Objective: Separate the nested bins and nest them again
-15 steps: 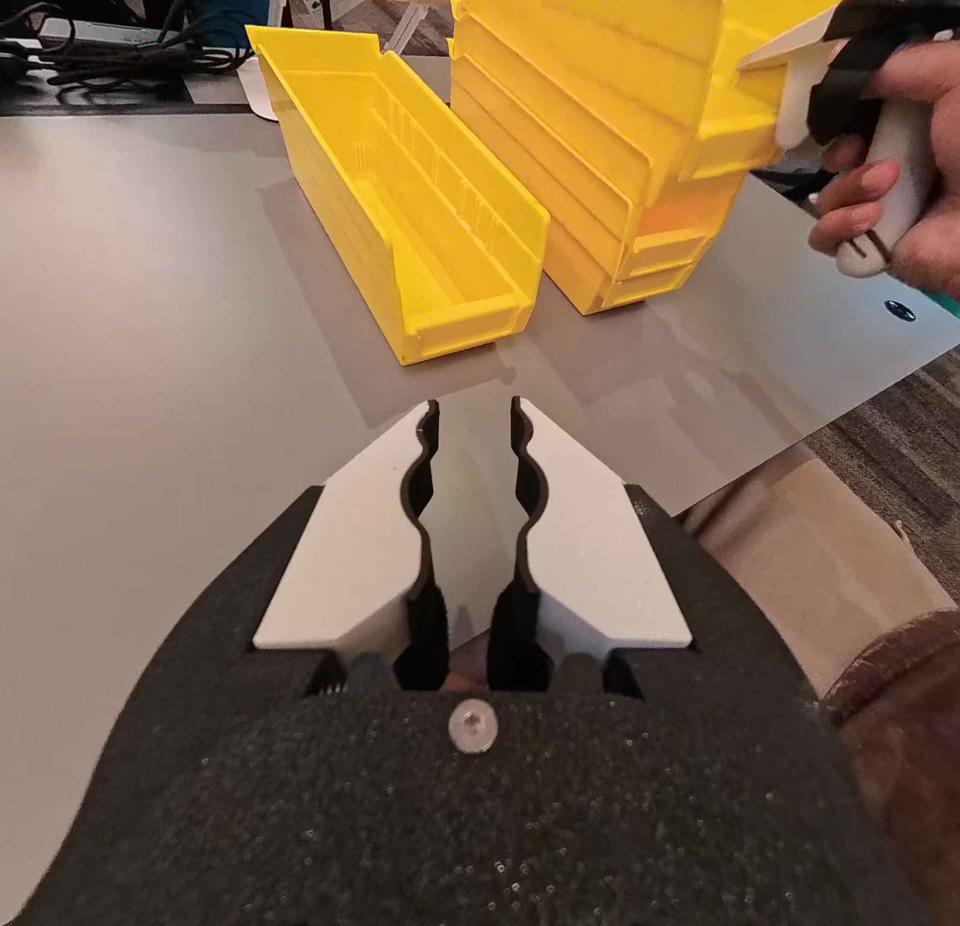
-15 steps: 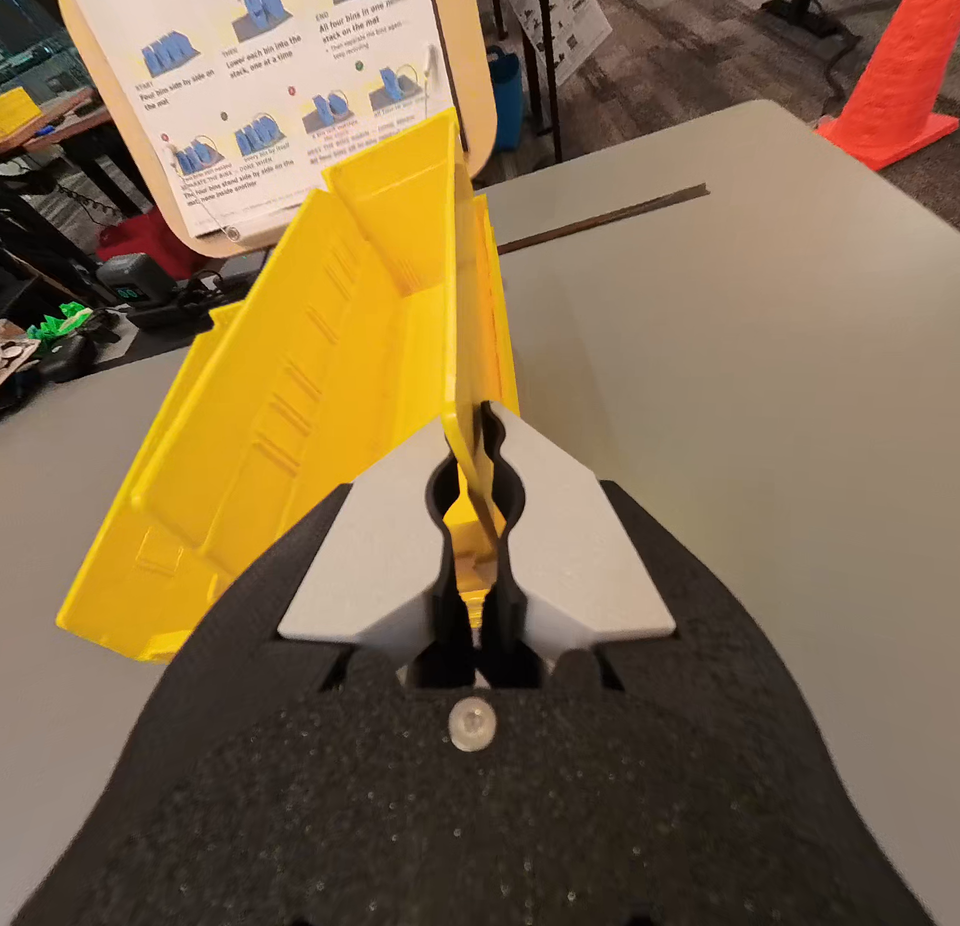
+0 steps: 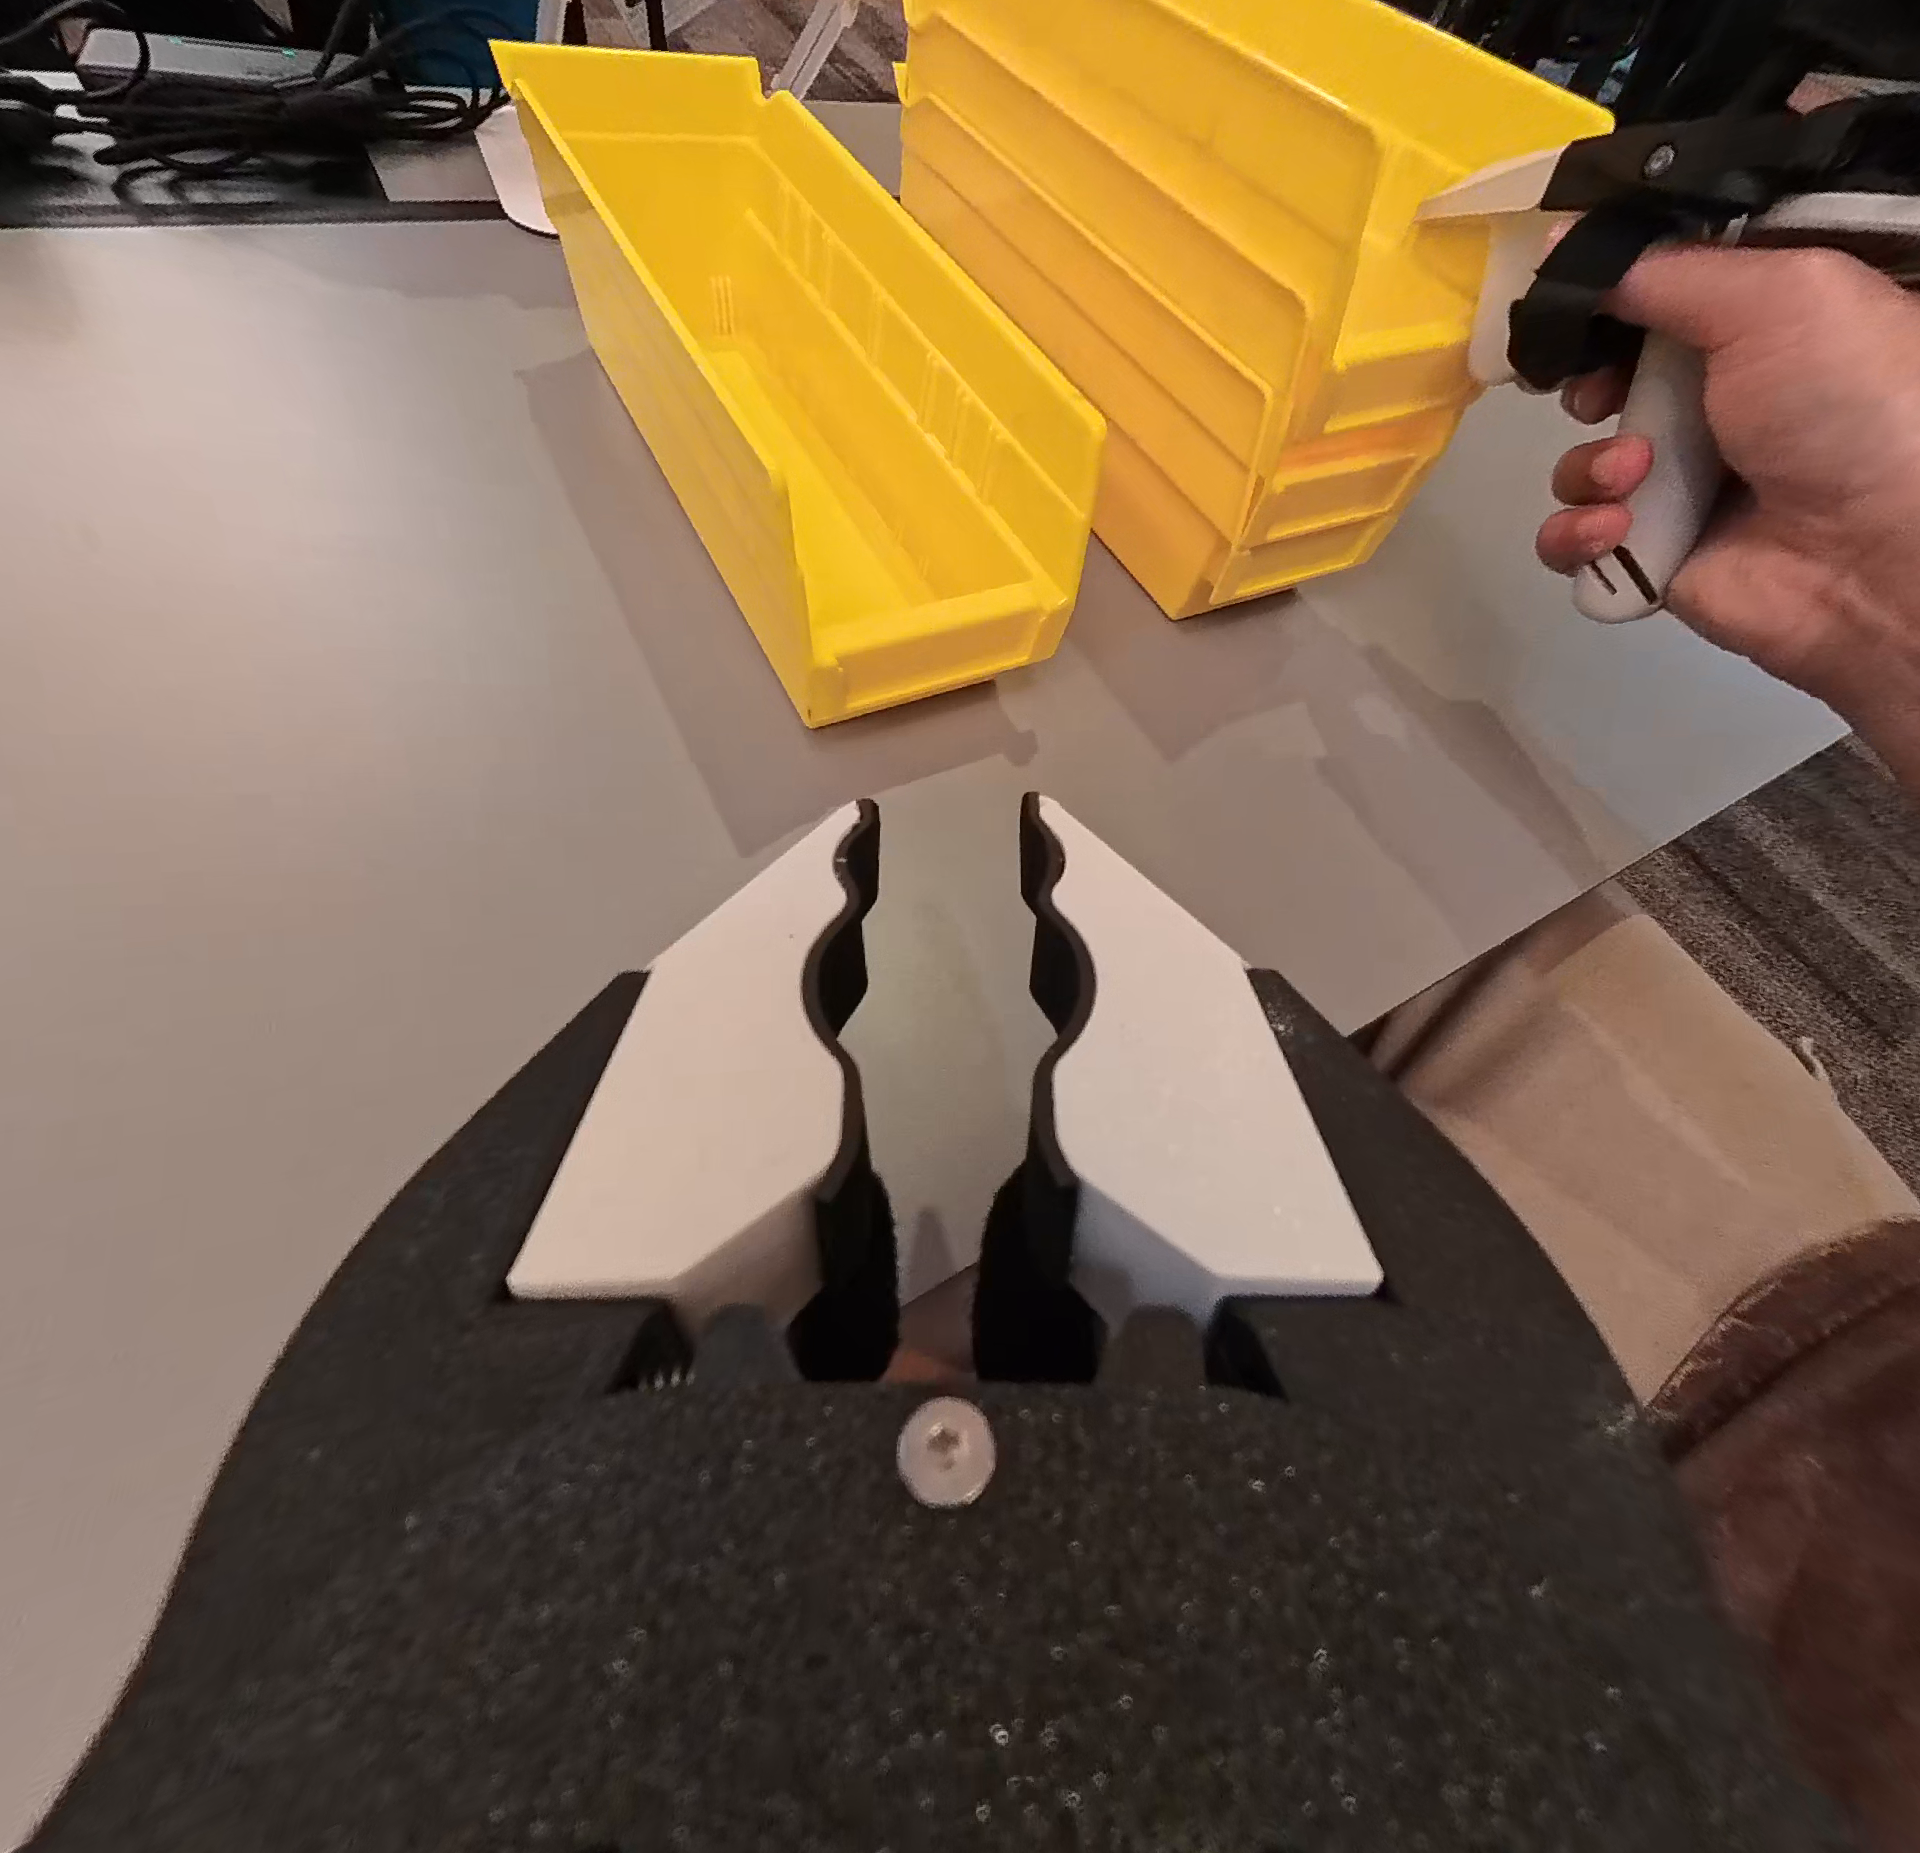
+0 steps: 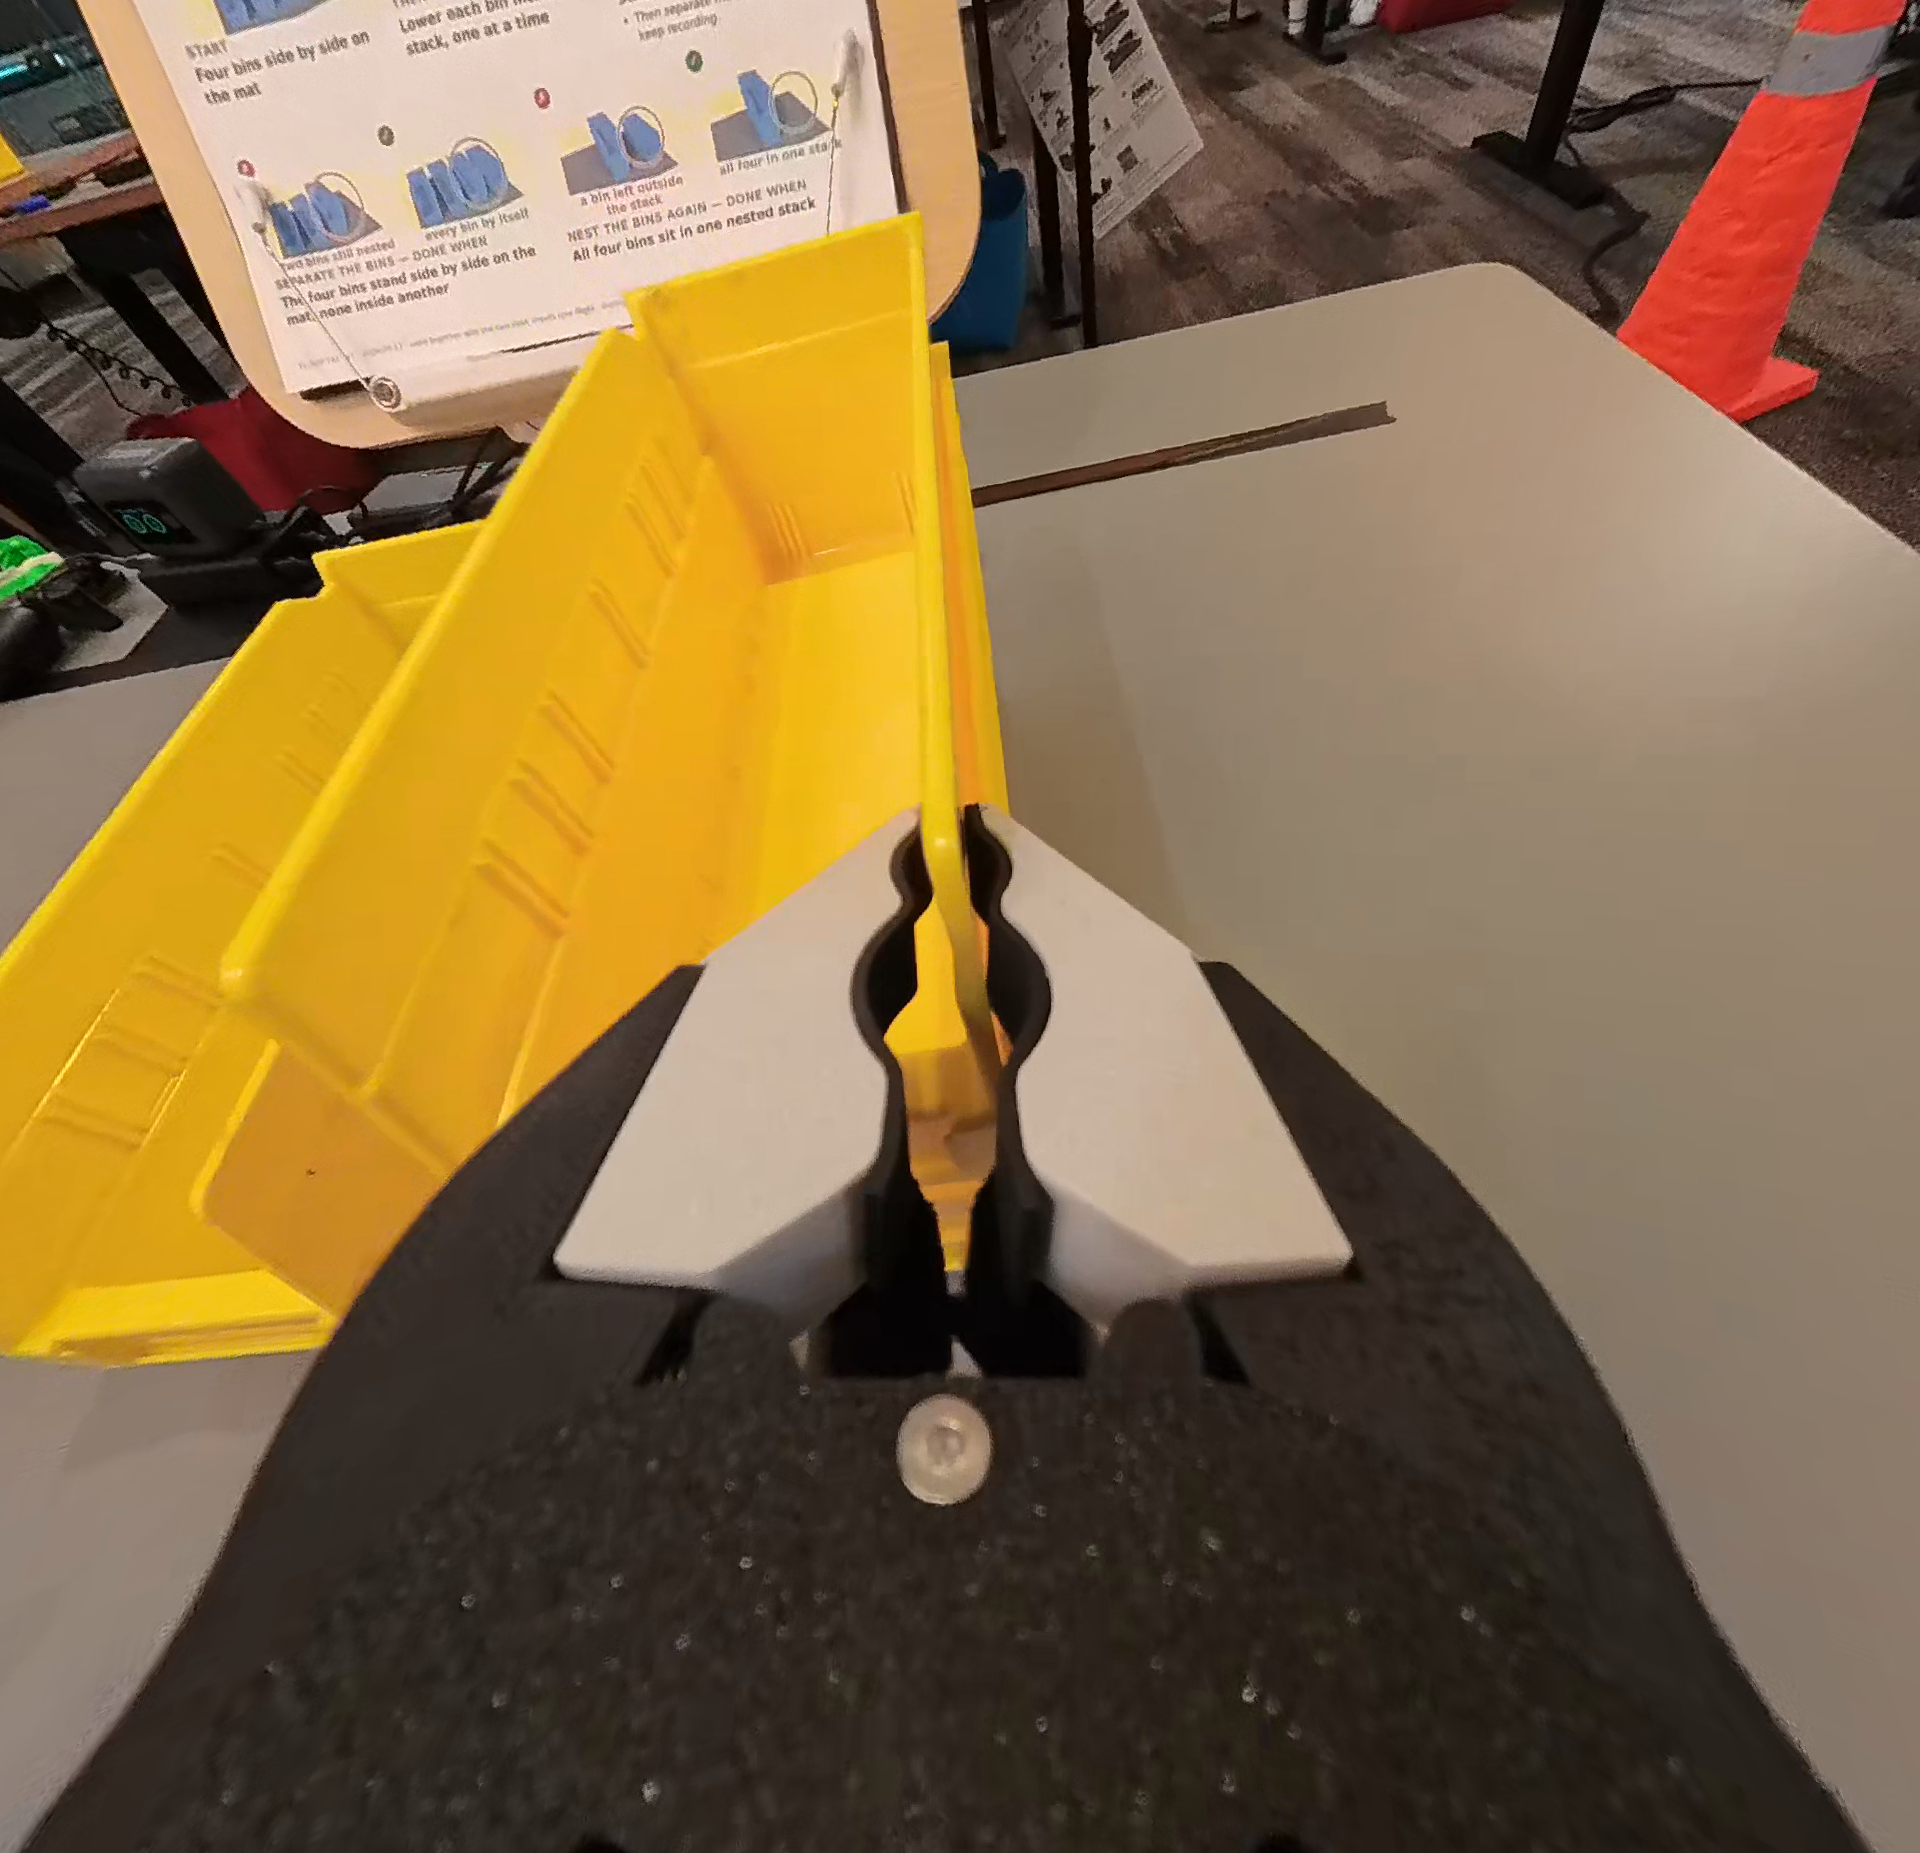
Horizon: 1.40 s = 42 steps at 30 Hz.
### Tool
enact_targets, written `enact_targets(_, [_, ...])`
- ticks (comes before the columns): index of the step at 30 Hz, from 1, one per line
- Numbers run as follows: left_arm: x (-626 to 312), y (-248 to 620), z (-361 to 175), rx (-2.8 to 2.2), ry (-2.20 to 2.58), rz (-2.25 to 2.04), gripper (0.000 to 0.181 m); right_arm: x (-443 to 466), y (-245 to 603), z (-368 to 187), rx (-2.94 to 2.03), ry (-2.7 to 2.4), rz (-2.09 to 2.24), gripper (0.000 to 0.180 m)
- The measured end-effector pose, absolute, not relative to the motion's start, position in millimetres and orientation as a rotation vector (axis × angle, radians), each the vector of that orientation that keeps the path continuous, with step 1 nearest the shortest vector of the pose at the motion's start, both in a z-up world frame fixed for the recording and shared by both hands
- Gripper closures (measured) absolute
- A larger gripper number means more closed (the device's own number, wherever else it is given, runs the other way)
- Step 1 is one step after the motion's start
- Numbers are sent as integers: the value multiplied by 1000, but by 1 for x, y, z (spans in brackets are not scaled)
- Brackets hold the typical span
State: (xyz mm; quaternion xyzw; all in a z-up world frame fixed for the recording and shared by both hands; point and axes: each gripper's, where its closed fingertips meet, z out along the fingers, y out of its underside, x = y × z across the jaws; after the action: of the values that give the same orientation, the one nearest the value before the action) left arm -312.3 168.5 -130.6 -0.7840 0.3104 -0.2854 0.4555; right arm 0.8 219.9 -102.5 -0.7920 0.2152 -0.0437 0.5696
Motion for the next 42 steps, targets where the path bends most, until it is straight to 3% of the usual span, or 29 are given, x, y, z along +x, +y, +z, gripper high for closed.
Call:
enact_targets(11, [-314, 170, -135, -1950, 772, -696, 156, -22, 179, -86, -1906, 214, -49, 143])
enact_targets(19, [-312, 190, -143, -1972, 765, -595, 152, -65, 92, -145, -1992, 44, 57, 143])
enact_targets(28, [-285, 218, -160, -1998, 716, -536, 151, -83, 88, -135, -1943, -9, 148, 142])
enact_targets(34, [-262, 269, -166, -1994, 606, -487, 135, -81, 92, -137, -1950, -14, 157, 142])
enact_targets(37, [-247, 296, -176, -2036, 533, -525, 149, -83, 92, -137, -1953, -21, 165, 142])
enact_targets(38, [-243, 301, -179, -2057, 509, -539, 170, -84, 92, -138, -1958, -24, 165, 142])
enact_targets(42, [-246, 310, -170, -2037, 410, -397, 180, -83, 89, -141, -1968, -31, 165, 143])
